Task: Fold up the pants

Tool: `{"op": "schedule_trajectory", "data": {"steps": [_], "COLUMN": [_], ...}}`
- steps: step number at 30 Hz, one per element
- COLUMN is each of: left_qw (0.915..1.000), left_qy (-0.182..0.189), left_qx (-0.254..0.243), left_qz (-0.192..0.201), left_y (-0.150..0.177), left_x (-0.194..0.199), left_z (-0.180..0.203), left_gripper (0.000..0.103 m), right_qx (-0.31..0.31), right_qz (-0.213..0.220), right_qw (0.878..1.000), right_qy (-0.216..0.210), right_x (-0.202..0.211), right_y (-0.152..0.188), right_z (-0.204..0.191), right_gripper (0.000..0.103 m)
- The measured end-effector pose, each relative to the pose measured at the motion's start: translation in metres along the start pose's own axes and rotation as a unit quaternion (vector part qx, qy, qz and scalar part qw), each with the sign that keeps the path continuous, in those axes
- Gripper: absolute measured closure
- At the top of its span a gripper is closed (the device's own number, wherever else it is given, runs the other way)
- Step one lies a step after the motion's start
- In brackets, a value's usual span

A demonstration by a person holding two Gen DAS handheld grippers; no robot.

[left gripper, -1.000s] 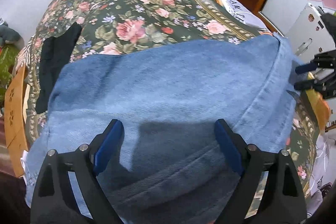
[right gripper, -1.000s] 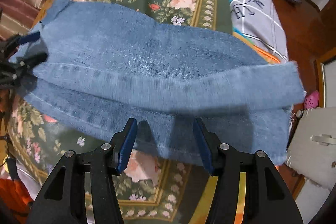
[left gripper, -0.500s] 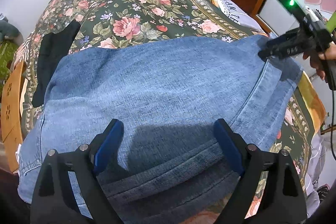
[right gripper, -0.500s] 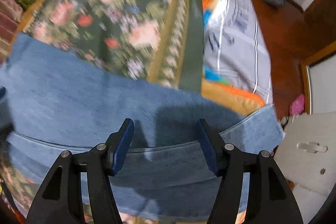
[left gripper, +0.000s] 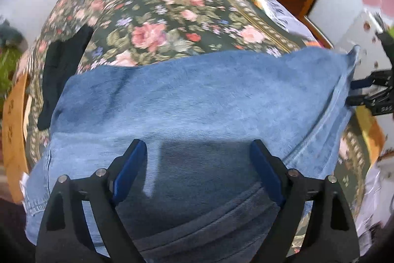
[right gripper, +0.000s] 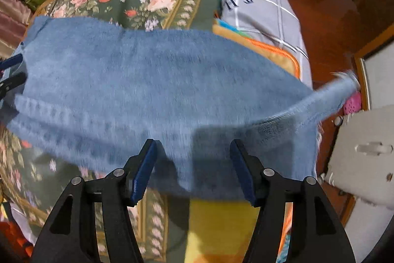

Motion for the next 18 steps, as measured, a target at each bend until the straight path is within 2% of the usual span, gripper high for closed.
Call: {"op": "schedule_trajectory", "data": {"steps": [2,4,9,11,14,18], "left_qw": [0.9999,0.9998,0.9993,0.999,0.999,0.999], "left_qy": [0.003,0.007,0.024,0.027,0.033,0.033], "left_qx": [-0.013,-0.02,-0.029,-0.034,-0.031,-0.03], "left_qz": [0.0,-0.002,-0.008,-0.008,-0.006,-0.001], "left_y": [0.001,0.002,0.002,0.003,0.007,0.011], "left_x": [0.001,0.001,0.002,0.003,0.004,0.007], "left_z": [0.009,0.017,0.029,0.034,0.036,0.039], "left_gripper": [0.016,0.017,0.019,0.02,0.021,0.021], "right_qx": [-0.007,-0.02,-0.07,-0.102,-0.126,-0.126], "right_qz": [0.0,0.012,0.083,0.109,0.126,0.131], "right_qw": [1.0,1.0,0.994,0.988,0.983,0.983], "right_qy": [0.012,0.004,-0.029,-0.024,-0.033,-0.016], "right_x": [-0.001,0.004,0.041,0.055,0.059,0.065], "right_y": [0.009,0.022,0.036,0.03,0.003,-0.032], "right_z": [0.004,0.012,0.029,0.042,0.045,0.045], "right_gripper": [0.045,0.045,0.045,0.045,0.045,0.045]}}
Point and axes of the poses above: each gripper's, at about its wrist camera, not at the fingertips, and x roughly against the way its jaws point, z to its right, y to its underside, the point moved 9 cm from there along -x, roughly the way its jaws point, and after that the axes turned 15 degrees about -z, right-handed, at the moved point
